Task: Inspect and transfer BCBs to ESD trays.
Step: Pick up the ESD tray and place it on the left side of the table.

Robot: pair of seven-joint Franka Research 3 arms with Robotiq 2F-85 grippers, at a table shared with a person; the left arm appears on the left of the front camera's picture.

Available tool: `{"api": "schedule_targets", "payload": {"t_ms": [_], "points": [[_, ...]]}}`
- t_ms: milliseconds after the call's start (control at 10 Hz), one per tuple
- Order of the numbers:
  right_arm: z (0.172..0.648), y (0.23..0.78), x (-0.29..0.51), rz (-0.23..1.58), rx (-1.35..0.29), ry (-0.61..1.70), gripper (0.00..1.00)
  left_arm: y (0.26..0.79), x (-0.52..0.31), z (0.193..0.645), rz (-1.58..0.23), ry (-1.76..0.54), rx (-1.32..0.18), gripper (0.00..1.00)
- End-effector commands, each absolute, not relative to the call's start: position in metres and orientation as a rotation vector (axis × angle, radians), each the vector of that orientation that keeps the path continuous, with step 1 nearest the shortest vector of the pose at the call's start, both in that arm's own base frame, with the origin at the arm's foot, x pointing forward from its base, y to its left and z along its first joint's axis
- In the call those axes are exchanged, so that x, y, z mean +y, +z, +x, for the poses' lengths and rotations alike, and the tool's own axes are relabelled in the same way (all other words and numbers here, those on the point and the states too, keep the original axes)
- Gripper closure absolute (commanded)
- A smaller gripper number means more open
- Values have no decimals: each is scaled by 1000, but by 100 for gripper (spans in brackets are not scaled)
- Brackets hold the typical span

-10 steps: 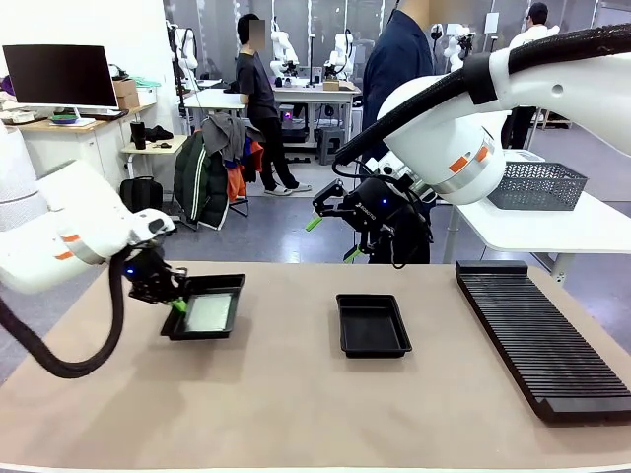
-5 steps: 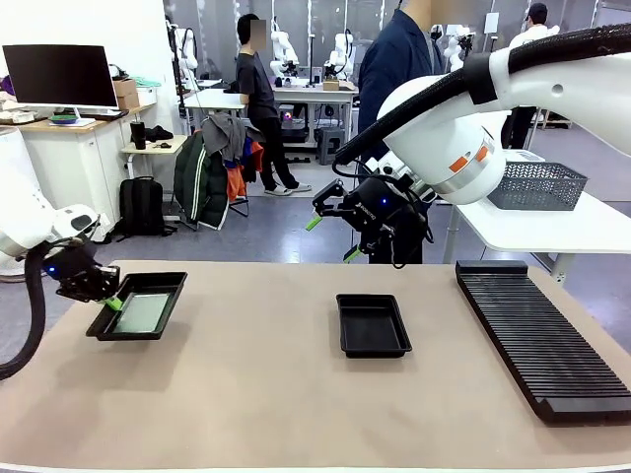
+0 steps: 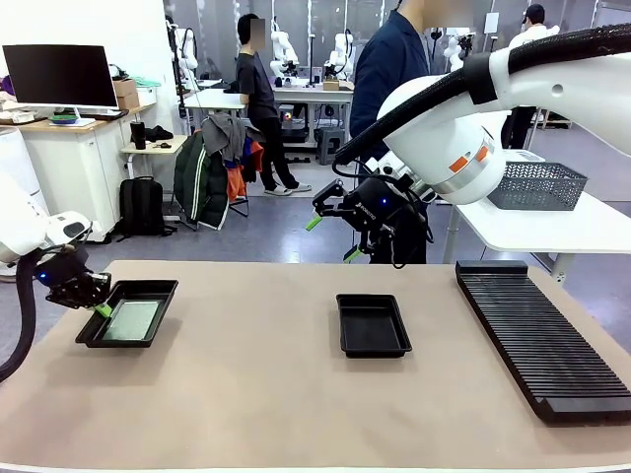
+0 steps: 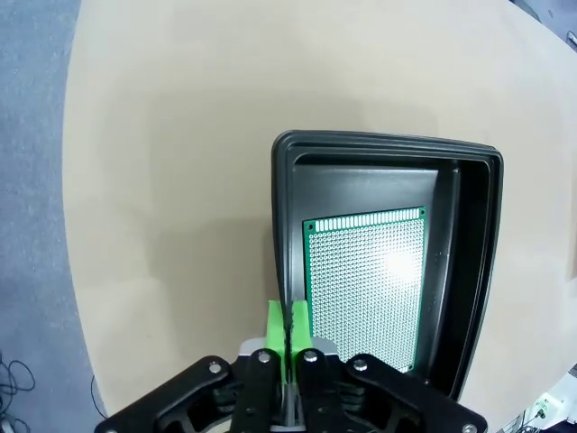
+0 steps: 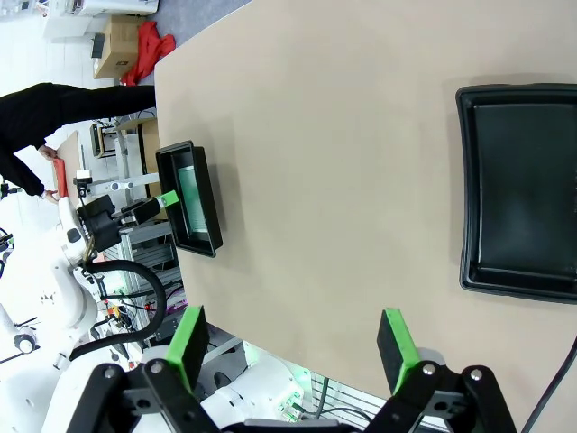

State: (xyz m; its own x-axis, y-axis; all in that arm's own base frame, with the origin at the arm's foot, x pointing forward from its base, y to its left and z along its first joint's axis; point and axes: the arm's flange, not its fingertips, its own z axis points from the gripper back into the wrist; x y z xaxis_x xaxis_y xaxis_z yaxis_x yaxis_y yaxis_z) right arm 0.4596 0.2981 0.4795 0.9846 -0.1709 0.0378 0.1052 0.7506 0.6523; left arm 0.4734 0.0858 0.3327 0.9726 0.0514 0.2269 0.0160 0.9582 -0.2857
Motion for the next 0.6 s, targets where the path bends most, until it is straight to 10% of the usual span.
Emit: {"api": "schedule_targets", "payload": {"t_ms": [0, 500], "points": [[462, 480, 300, 688, -94, -169, 0, 324, 90, 471, -262, 20, -239, 100], [462, 480, 300, 688, -94, -169, 0, 308, 83, 464, -236, 35, -243, 100]]}}
